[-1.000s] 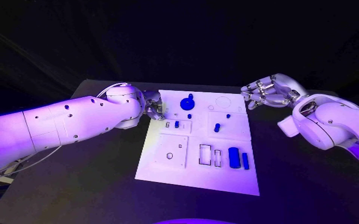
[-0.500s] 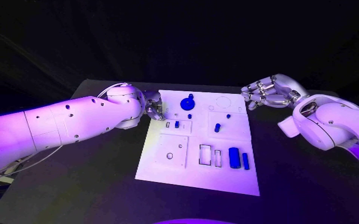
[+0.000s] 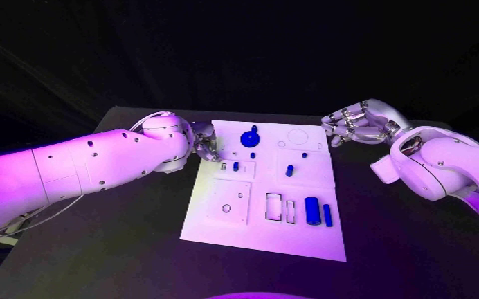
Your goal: Assemble the parts on the task board
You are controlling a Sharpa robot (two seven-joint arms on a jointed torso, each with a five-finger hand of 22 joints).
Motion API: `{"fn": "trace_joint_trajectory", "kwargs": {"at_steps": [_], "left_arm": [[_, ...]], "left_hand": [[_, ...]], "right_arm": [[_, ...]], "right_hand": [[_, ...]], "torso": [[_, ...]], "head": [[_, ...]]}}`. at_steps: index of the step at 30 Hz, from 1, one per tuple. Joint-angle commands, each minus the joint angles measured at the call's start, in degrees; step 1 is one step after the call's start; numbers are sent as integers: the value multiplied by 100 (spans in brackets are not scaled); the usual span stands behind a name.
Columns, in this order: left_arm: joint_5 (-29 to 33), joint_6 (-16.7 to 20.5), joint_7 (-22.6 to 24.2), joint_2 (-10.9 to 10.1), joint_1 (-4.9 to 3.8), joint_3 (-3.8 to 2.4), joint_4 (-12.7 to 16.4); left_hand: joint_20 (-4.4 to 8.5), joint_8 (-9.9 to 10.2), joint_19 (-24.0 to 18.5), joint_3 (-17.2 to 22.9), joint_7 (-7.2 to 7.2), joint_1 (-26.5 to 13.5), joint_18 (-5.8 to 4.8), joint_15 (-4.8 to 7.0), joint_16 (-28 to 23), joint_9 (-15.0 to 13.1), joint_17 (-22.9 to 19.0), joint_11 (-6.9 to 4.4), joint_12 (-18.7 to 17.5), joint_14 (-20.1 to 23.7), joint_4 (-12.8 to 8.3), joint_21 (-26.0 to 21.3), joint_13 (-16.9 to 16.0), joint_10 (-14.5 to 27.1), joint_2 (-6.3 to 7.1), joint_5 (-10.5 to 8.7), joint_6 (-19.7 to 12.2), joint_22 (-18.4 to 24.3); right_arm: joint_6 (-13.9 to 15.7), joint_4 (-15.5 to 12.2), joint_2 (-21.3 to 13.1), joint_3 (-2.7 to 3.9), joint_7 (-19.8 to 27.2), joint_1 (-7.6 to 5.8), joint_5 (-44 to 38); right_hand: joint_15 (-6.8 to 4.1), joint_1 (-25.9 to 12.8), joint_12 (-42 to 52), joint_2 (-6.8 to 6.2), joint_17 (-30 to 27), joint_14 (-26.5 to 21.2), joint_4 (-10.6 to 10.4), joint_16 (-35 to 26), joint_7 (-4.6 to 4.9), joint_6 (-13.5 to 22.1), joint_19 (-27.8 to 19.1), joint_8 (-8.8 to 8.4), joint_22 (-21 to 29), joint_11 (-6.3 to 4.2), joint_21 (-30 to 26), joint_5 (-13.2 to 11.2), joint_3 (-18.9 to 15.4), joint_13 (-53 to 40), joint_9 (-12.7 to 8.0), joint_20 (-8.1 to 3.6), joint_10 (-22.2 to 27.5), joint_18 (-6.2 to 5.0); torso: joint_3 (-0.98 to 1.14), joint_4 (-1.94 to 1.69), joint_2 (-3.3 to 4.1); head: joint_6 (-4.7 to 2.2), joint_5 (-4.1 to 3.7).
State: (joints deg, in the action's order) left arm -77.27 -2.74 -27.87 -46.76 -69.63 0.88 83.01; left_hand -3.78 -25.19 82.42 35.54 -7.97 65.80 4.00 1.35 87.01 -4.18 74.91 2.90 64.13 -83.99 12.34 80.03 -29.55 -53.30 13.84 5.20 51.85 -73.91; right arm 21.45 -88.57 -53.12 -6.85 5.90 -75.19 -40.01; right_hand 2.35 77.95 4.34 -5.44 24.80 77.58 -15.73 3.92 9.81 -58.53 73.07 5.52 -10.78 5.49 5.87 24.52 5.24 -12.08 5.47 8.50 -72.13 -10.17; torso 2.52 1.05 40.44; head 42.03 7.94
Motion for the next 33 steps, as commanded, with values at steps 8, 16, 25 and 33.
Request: {"fn": "trace_joint_trajectory", "kwargs": {"at_steps": [8, 16, 25, 33], "left_arm": [[-39, 4, -61, -84, -8, -15, 26], [-55, -48, -77, -107, -23, -27, 21], [-35, -83, -17, -114, -26, -28, 38], [5, -102, 25, -138, -26, -31, 62]], "left_hand": [[-76, 10, -14, -263, -18, 20, -23, -78, -30, 22, 1134, 65, 81, -448, 109, -39, -30, 21, 54, -6, -88, 8], [-80, 4, -12, -317, -18, 30, -23, -80, -31, 23, 1134, 67, 89, -448, 137, -37, -34, 29, 51, -4, -94, 5], [-85, -19, -17, -526, -17, 68, -21, -86, -39, 24, 1125, 69, 118, -443, 229, -43, -46, 51, 60, -5, -106, 11], [-88, -38, -25, -702, -16, 140, -19, -86, -51, 25, 1112, 69, 137, -436, 290, -52, -54, 71, 50, -1, -116, 23]], "right_arm": [[-47, 7, 7, 1, -11, 6, -6], [-47, 4, 10, 1, -14, 7, -6], [-52, 0, 10, 1, -14, 7, -6], [-56, -2, 9, 1, -13, 7, -6]], "right_hand": [[14, -64, 13, 12, -6, 16, -20, -4, 23, 32, 24, -24, 12, 38, -28, 38, -25, -9, 9, 10, 8, -38], [14, -64, 13, 12, -6, 16, -20, -4, 23, 32, 24, -24, 12, 38, -28, 38, -25, -9, 9, 10, 8, -38], [14, -64, 13, 12, -6, 16, -20, -4, 23, 32, 24, -24, 12, 38, -28, 38, -25, -9, 9, 10, 8, -38], [14, -64, 13, 12, -6, 16, -20, -4, 23, 32, 24, -24, 12, 38, -28, 38, -25, -9, 9, 10, 8, -38]], "torso": [[3, -1, -4], [0, 1, -1], [2, -2, -2], [0, 0, -1]], "head": [[14, 4], [10, 14], [16, 18], [16, 13]]}}
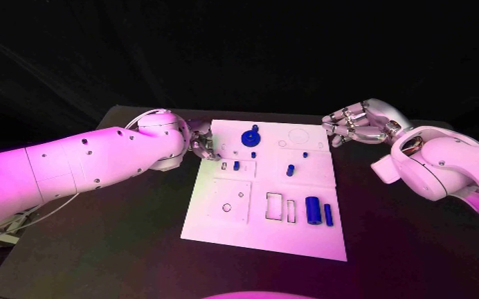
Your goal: Assemble the parts on the task board
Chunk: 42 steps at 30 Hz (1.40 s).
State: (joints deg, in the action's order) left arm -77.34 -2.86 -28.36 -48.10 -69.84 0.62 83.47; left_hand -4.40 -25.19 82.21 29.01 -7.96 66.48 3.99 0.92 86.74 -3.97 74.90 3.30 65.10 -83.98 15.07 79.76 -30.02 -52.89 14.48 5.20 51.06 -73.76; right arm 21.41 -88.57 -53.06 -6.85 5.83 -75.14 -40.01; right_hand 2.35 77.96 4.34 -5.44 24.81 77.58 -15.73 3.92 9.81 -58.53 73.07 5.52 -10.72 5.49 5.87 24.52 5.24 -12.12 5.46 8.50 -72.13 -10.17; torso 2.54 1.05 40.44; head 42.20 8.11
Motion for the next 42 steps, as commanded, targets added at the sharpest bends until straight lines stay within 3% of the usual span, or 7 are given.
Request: {"fn": "trace_joint_trajectory", "kwargs": {"at_steps": [1, 17, 27, 42], "left_arm": [[22, -84, 79, -7, -6, -6, 17], [113, -31, 133, 91, -6, -10, -41], [106, -153, 104, 149, -7, -10, -77], [37, -384, -64, 270, -37, -10, -176]], "left_hand": [[-26, -38, -4, -49, -16, 71, -18, -43, -24, 5, 1113, 30, 41, -438, 17, -25, -7, 30, -15, -1, -37, 8], [-11, -117, 22, -148, 15, 246, -28, -19, 21, -4, 1162, -2, 57, -462, 125, 9, 2, -4, -254, 15, 38, -43], [8, -197, 34, -281, 52, 264, -33, 4, 36, -31, 1180, -30, 60, -471, 152, 24, -10, -69, -165, 4, 127, -66], [62, -416, 40, -435, 149, 207, -34, 68, 42, -137, 1188, -109, 71, -475, 154, 29, -53, -135, -233, 12, 273, -75]], "right_arm": [[-51, -2, 3, 2, -7, 2, -6], [-57, 9, 23, 2, -7, 5, -6], [-64, 19, 30, 2, -10, 13, -6], [-91, 29, 42, 2, -21, 23, -6]], "right_hand": [[14, -64, 13, 12, -6, 16, -20, -4, 23, 32, 25, -24, 6, 39, -28, 38, -25, -5, 9, 10, 8, -38], [14, -64, 13, 12, -6, 16, -20, -4, 23, 32, 25, -24, 6, 39, -28, 38, -25, -5, 9, 10, 8, -38], [14, -64, 13, 12, -6, 16, -20, -4, 23, 32, 25, -24, 6, 39, -28, 38, -25, -5, 9, 10, 8, -38], [14, -64, 13, 12, -6, 16, -20, -4, 23, 32, 25, -24, 6, 39, -28, 38, -25, -5, 9, 10, 8, -38]], "torso": [[-1, 0, -1], [-2, -3, -3], [-2, 5, -1], [-1, 0, -2]], "head": [[0, -4], [-4, 19], [-13, 15], [8, 0]]}}
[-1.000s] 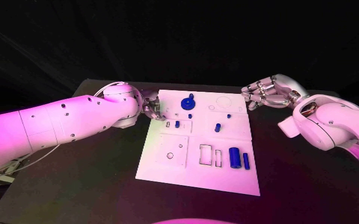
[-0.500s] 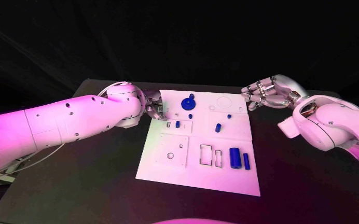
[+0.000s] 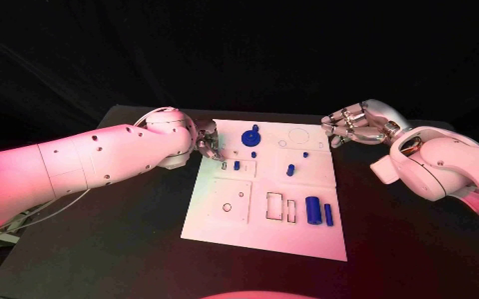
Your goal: Assemble the parts on the task board
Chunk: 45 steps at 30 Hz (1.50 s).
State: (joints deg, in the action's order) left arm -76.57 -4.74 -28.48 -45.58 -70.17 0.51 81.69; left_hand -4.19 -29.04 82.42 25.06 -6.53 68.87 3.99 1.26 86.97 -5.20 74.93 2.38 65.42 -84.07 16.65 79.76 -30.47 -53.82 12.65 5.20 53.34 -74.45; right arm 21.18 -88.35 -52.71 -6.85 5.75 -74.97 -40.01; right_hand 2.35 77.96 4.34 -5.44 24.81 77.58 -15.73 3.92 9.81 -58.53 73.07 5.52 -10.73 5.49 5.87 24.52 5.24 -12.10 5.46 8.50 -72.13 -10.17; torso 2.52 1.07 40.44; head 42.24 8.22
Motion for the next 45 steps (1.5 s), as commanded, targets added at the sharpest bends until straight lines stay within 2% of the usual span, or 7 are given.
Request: {"fn": "trace_joint_trajectory", "kwargs": {"at_steps": [1, 10, 17, 19, 24, 30, 45], "left_arm": [[-43, -198, -56, 18, -4, 1, 1], [-53, -175, -67, 27, -6, 1, -24], [-56, -46, -5, 30, -7, 1, -31], [-55, -14, 13, 28, -7, 1, -27], [-51, -7, 38, 18, -6, 0, -14], [71, -43, 46, -10, -6, 0, -5], [612, 87, -136, -150, -17, -22, 16]], "left_hand": [[45, -48, 21, -39, 12, -22, -35, 39, 20, -23, 1185, -23, 38, -466, -6, 31, -11, -47, -70, 13, 49, -9], [89, -204, 31, 26, 64, 154, -39, 85, 25, -108, 1192, -73, 21, -470, -28, 40, -26, -85, -270, 17, 37, -27], [125, -358, 52, 287, 105, 432, -49, 123, 27, -198, 1196, -116, -13, -472, -39, 66, -52, -145, -593, 28, -27, -71], [130, -397, 54, 368, 108, 499, -51, 127, 25, -222, 1194, -119, -31, -472, -49, 70, -44, -147, -623, 30, -55, -78], [144, -550, 51, 595, 127, 725, -50, 144, 18, -313, 1188, -134, -80, -469, -152, 69, -25, -156, -608, 28, -110, -79], [182, -949, 49, 1135, 160, 1046, -51, 176, 17, -592, 1189, -185, -157, -469, -468, 71, -53, -254, -569, 36, -216, -90], [201, -1510, 63, 1805, 196, 822, -57, 202, 36, -1057, 1213, -205, -3, -480, -661, 89, -380, -530, -407, 33, -447, -125]], "right_arm": [[-68, 7, 6, 2, -13, 6, -7], [-70, 9, 8, 2, -12, 14, -7], [-78, 16, 14, 1, -14, 21, -7], [-80, 17, 15, 1, -15, 22, -7], [-83, 18, 15, 1, -18, 26, -7], [-100, 20, 15, 1, -27, 29, -7], [-94, 24, 11, 1, -22, 32, -7]], "right_hand": [[14, -64, 13, 12, -6, 15, -20, -4, 23, 32, 25, -24, 7, 38, -28, 38, -25, -7, 10, 10, 8, -38], [16, -74, 13, 15, -6, 12, -16, -6, 25, 39, 26, -26, 18, 40, -33, 45, -29, -10, 10, 11, 13, -38], [16, -74, 13, 15, -6, 12, -16, -6, 25, 39, 26, -26, 18, 40, -33, 45, -29, -10, 10, 11, 13, -38], [16, -76, 14, 19, -6, 12, -16, -5, 24, 38, 27, -26, 20, 39, -33, 46, -28, -11, 11, 11, 13, -38], [16, -76, 14, 19, -6, 12, -16, -5, 24, 38, 27, -26, 20, 39, -33, 46, -28, -11, 11, 11, 13, -38], [15, -77, 15, 21, -6, 13, -16, -5, 24, 38, 28, -25, 22, 39, -34, 48, -27, -11, 11, 11, 12, -38], [17, -99, 16, 37, -6, 11, -26, -6, 27, 39, 29, -25, 29, 42, -36, 54, -29, -14, 12, 13, 14, -37]], "torso": [[2, -3, -2], [-3, -4, -2], [-1, -3, -3], [-1, -4, -1], [-1, -1, -1], [0, -2, 1], [1, -8, -1]], "head": [[4, -10], [5, -9], [7, -7], [7, -4], [13, -12], [19, -21], [31, -20]]}}
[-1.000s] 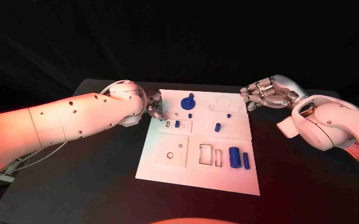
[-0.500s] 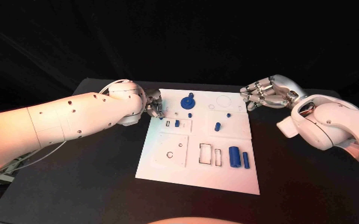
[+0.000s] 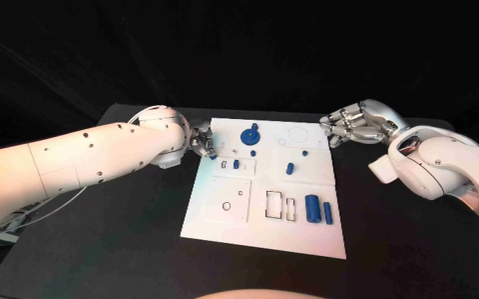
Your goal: Assemble the parts on the task board
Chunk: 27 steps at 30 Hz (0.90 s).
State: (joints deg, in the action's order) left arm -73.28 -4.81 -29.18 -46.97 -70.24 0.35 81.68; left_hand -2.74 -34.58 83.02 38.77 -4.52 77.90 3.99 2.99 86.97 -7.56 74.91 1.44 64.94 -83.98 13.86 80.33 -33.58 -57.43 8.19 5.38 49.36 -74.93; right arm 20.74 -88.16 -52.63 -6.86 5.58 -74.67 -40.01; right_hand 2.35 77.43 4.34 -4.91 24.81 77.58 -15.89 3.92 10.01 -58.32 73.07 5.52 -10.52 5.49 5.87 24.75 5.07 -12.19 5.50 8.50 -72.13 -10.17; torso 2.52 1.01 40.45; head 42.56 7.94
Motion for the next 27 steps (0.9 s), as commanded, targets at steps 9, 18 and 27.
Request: {"fn": "trace_joint_trajectory", "kwargs": {"at_steps": [9, 18, 27], "left_arm": [[672, 588, -202, -139, -40, -16, 116], [1129, 1546, -455, -407, -53, -11, 569], [1183, 2720, -403, -611, 93, 65, 1080]], "left_hand": [[100, -1165, 52, 881, 43, -278, -73, 75, 98, -1007, 1283, -165, 301, -519, -532, 85, -531, -501, 248, 16, -55, -157], [154, -1291, 97, 1445, 103, -561, -88, 131, 133, -1144, 1323, -223, 500, -536, -719, 128, -946, -814, 494, 13, 34, -224], [182, -1328, 143, 1664, 136, -703, -105, 160, 144, -1192, 1336, -255, 572, -541, -804, 178, -1127, -972, 602, 10, 99, -299]], "right_arm": [[-27, 24, 11, 2, 15, 2, -6], [-6, 10, -1, 2, 15, 2, -4], [23, -10, -6, 3, 15, -9, -4]], "right_hand": [[17, -46, 16, -16, -5, 11, -9, -6, 6, 18, 29, -25, 8, 42, -36, 31, -12, -5, 9, 13, 14, -38], [17, -46, 16, -16, -5, 11, -9, -6, 6, 18, 29, -25, 8, 42, -36, 31, -12, -5, 9, 13, 14, -38], [20, -63, 16, -10, -6, 7, -15, -7, 8, 22, 28, -26, 14, 44, -39, 35, -16, -6, 9, 15, 18, -37]], "torso": [[5, 4, -6], [13, -9, -6], [30, -12, -25]], "head": [[-6, 30], [11, 33], [50, 61]]}}
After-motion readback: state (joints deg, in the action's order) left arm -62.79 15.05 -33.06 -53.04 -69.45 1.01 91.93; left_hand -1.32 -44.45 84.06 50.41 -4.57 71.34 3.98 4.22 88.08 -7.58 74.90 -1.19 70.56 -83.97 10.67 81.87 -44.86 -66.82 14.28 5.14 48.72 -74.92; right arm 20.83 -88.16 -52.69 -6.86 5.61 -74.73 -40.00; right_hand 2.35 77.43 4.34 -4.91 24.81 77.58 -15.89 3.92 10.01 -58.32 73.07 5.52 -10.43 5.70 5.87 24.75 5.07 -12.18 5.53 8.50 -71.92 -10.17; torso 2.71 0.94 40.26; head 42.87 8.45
